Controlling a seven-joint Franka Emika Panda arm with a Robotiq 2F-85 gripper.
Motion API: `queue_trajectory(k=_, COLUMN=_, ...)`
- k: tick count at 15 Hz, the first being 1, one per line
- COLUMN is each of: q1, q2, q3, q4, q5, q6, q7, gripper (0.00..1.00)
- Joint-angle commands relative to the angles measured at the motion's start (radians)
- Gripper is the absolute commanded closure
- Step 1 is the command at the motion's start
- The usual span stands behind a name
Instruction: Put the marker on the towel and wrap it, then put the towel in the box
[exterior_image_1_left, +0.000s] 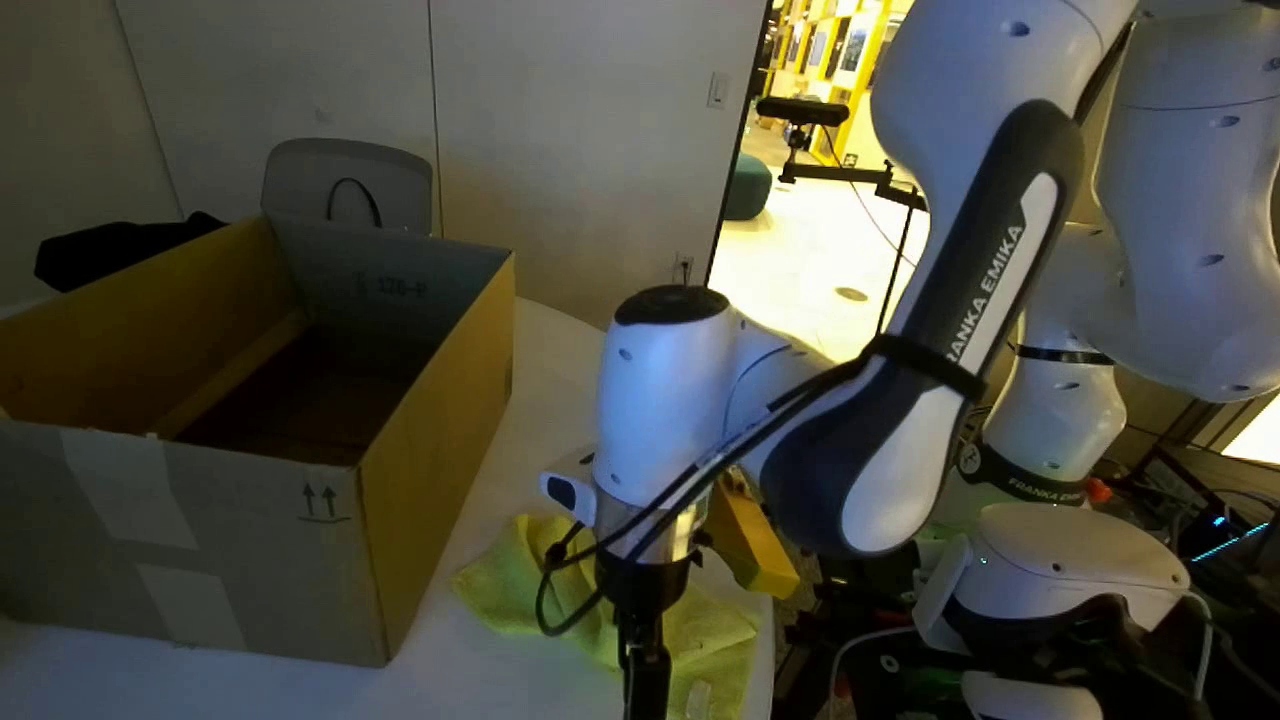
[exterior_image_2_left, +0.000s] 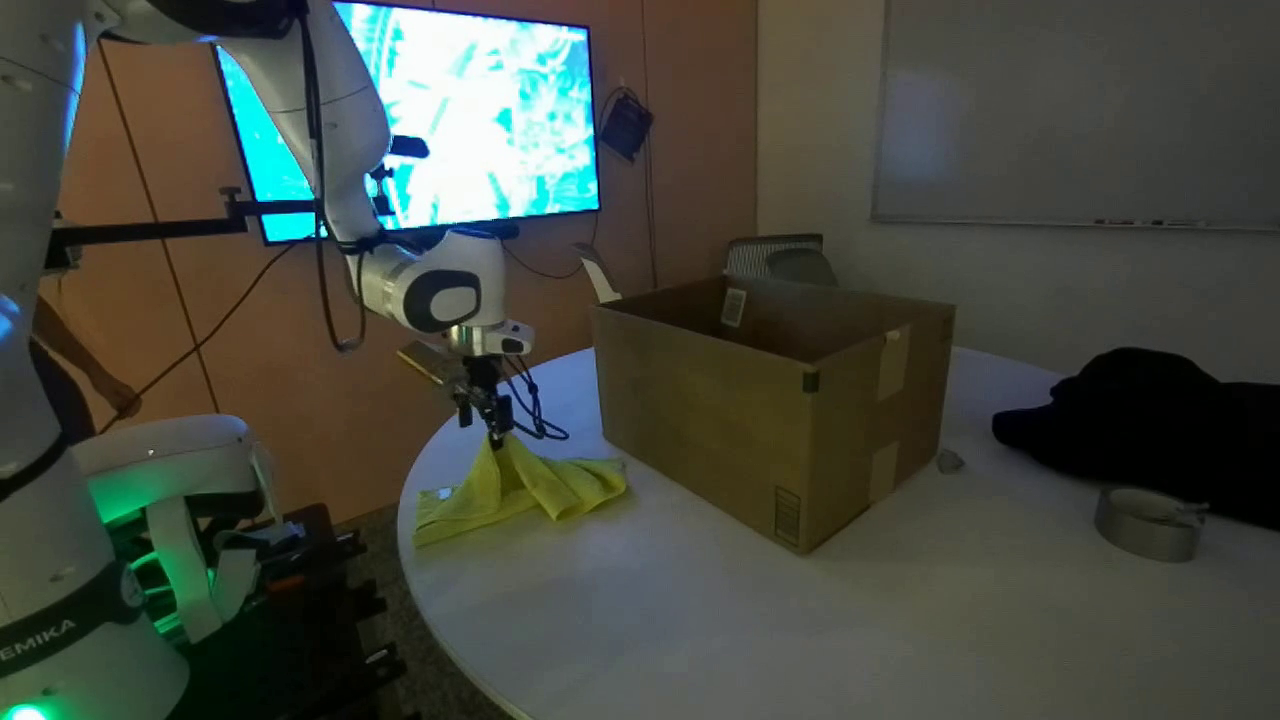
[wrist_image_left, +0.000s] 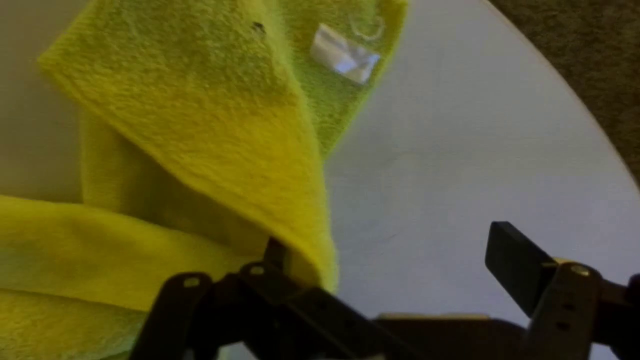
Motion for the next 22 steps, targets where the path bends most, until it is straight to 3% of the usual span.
queue_trajectory(k=1, q1=0.258, q2=0.112, q3=-0.264, q4=0.091, q5=-0.248, q6=-0.032, q7=0.275, gripper=0.0)
queue_trajectory(k=4, q1=0.381, q2=0.181, q3=-0.375, q4=0.156, q5=-0.415, q6=-0.096, q7=0.472, gripper=0.0)
queue_trajectory(k=8, q1=0.422, q2=0.171, q3=-0.393, q4=0.182, q5=-0.459, q6=-0.208, q7=0.533, gripper=0.0)
queue_trajectory(k=16, q1=0.325, q2=0.024, q3=-0.326, q4=0.096, q5=-0.439, q6=-0.3, q7=0.482, gripper=0.0)
queue_trajectory(k=22, q1=0.166, q2=-0.09, q3=-0.189, q4=-0.029, q5=-0.33, q6=-0.27, q7=0.382, gripper=0.0)
